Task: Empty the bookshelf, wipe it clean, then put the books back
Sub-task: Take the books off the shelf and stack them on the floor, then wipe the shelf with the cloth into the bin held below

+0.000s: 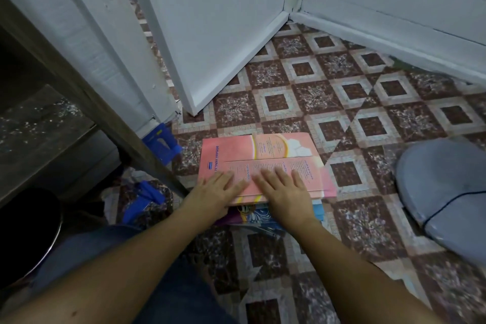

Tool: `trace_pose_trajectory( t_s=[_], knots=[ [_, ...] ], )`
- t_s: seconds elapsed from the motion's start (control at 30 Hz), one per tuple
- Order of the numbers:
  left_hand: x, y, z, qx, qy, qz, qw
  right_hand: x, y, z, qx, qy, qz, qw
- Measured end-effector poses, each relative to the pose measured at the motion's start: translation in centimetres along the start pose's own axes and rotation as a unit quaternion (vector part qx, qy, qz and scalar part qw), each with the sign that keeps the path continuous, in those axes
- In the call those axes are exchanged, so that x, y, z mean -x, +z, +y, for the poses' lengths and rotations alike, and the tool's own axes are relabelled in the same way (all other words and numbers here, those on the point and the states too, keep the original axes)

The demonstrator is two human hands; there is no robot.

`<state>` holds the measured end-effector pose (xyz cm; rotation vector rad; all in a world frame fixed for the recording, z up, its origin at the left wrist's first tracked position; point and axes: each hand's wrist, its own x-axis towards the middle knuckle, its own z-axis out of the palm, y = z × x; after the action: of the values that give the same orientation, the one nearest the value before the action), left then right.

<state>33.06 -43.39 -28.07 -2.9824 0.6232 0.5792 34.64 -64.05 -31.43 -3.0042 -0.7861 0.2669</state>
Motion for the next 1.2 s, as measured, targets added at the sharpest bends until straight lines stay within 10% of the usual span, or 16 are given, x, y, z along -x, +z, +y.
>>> trace_pose_trajectory(
  t_s=[0.63, 1.2],
  knots=[
    [3.9, -1.5, 0.3, 0.073, -0.047, -0.015, 0.996, 1.5, -1.4, -1.6, 0.005, 0.034, 0.029, 0.999],
    [23.2, -10.5, -7.7, 0.117, -0.29, 0.306, 0.899, -0.3, -20.5, -19.9, -0.055, -0.162, 0.16, 0.972]
  ],
)
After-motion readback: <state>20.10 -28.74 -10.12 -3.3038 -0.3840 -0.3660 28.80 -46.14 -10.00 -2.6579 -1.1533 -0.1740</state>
